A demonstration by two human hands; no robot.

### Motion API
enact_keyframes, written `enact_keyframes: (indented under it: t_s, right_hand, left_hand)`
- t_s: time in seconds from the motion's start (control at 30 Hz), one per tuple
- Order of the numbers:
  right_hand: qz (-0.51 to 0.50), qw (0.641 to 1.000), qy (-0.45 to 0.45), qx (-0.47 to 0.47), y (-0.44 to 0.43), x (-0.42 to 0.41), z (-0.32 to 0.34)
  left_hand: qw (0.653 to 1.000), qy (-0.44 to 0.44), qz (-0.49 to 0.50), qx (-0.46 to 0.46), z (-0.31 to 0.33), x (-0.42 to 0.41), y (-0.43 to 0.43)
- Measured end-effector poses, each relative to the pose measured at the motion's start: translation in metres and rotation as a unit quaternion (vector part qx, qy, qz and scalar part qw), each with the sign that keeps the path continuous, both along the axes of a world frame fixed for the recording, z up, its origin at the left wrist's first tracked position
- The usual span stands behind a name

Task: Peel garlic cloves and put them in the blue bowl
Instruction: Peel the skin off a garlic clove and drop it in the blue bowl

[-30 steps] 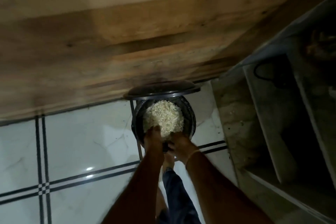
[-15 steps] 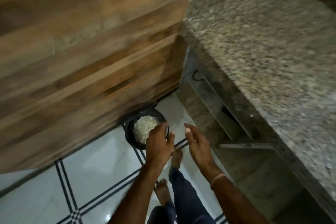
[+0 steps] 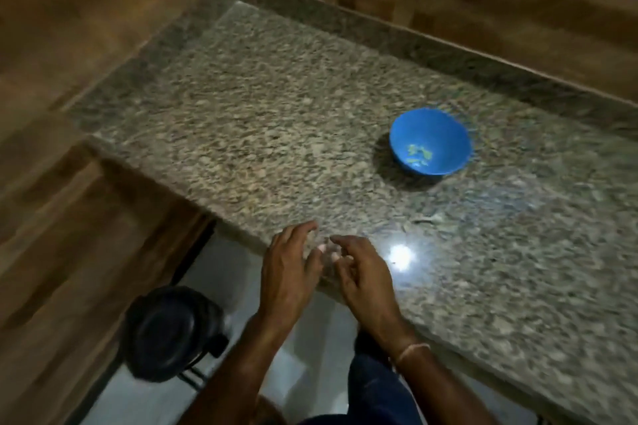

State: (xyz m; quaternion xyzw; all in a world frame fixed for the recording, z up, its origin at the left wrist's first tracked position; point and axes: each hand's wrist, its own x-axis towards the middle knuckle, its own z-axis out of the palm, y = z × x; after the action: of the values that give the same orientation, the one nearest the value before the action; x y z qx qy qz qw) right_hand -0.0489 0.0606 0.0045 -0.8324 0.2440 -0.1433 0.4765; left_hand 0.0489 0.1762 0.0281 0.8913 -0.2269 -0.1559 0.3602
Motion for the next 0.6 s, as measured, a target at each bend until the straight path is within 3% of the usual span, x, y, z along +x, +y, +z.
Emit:
enact_keyframes:
  t_s: [0.23,0.43,0.6]
  right_hand:
    - [-0.099,0.994,0.028,-0.039,-0.119,-0.056,-0.006]
    - [-0.19,0.965,0.106,-0.145,-0.175,-0.071,-0.023]
    - [-0.143,0.942,0.238,-0.186,-0.204,-0.06,-0.029]
  left_hand:
    - [0.996,0.009,-0.075,0.049,-0.023,-0.03,-0.126]
    - [0.99,-0.02,-0.058,0.128,-0.032,-0.038,-0.174]
    - [0.985,-0.022,-0.093,0.143,-0.029,-0.029,-0.189]
